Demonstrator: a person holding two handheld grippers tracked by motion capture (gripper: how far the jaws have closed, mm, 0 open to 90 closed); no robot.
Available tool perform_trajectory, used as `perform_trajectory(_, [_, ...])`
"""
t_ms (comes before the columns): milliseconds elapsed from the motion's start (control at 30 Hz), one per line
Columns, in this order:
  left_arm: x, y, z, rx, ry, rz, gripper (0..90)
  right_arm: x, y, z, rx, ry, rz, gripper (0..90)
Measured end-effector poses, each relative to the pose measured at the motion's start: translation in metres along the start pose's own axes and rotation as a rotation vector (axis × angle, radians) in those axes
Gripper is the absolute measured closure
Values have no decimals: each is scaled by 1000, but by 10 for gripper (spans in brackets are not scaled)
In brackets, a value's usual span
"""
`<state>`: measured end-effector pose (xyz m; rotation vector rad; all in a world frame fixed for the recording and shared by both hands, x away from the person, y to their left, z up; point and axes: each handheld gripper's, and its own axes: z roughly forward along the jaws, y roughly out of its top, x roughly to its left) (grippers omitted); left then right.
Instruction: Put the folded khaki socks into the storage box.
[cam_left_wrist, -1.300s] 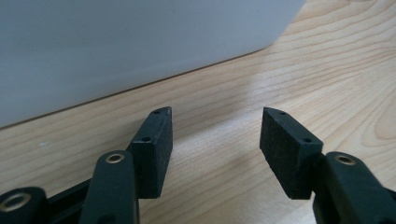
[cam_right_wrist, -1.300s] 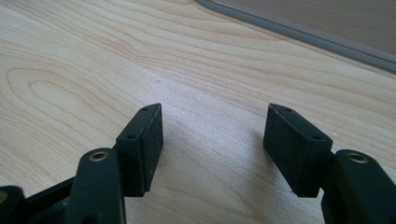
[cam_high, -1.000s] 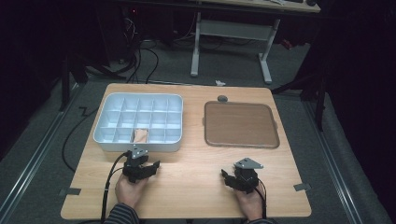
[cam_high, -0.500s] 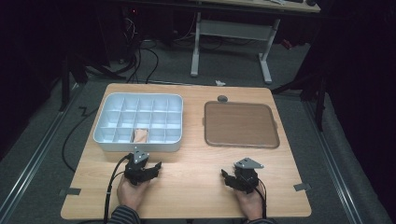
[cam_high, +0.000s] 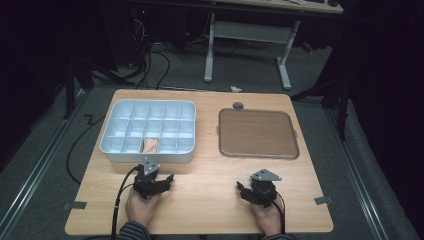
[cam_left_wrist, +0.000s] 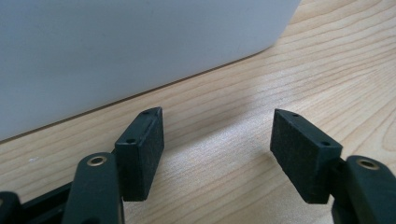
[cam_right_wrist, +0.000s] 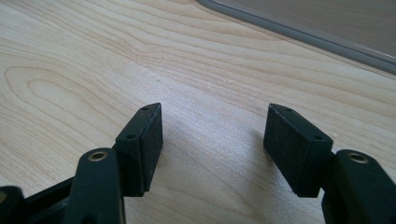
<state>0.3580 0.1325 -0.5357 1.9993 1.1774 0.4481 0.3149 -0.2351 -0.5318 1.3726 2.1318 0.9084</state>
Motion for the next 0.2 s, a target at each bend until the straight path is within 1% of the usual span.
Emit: perform_trajectory(200, [1, 0, 0, -2, -5, -7, 359, 0, 0, 0, 0, -1, -1, 376])
